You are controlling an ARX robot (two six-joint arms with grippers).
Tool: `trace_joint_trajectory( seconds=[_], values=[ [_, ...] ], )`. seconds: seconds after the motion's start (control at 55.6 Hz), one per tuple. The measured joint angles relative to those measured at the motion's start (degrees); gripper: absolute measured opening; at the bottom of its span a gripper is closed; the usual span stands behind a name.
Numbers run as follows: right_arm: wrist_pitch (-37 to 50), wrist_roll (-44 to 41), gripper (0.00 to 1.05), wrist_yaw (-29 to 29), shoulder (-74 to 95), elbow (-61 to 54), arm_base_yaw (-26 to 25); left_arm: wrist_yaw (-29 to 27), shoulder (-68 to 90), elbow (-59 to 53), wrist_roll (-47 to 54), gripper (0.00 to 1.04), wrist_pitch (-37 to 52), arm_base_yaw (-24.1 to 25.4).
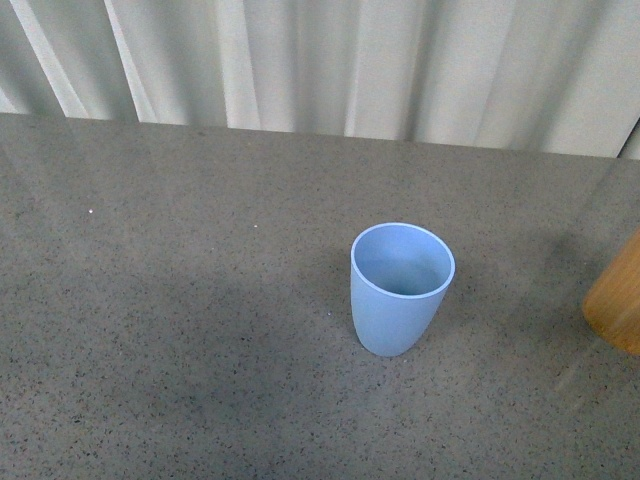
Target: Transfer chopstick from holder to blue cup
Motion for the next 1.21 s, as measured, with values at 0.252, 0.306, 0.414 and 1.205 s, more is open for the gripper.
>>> trace_joint_trajectory(
  seconds=[0.252, 0.306, 0.414, 1.205],
  values=[
    [7.93, 1.6, 0.95, 0.57, 17.97, 8.74, 1.38, 0.0, 0.0, 0.0, 0.0, 0.98, 0.0, 0.0],
    [8.52, 1.77, 0.95, 1.07, 20.35, 10.23, 1.73, 0.0, 0.0, 0.0, 0.0, 0.98, 0.0, 0.0],
    [9.75, 1.92, 0.95, 1.97, 24.26, 12.61, 2.36, 0.0, 0.0, 0.0, 0.0, 0.98, 0.0, 0.0],
    [12.31, 1.73, 0.95, 4.42, 40.06, 25.9, 5.49, 0.0, 0.0, 0.0, 0.0, 0.98, 0.0, 0.0]
  ],
)
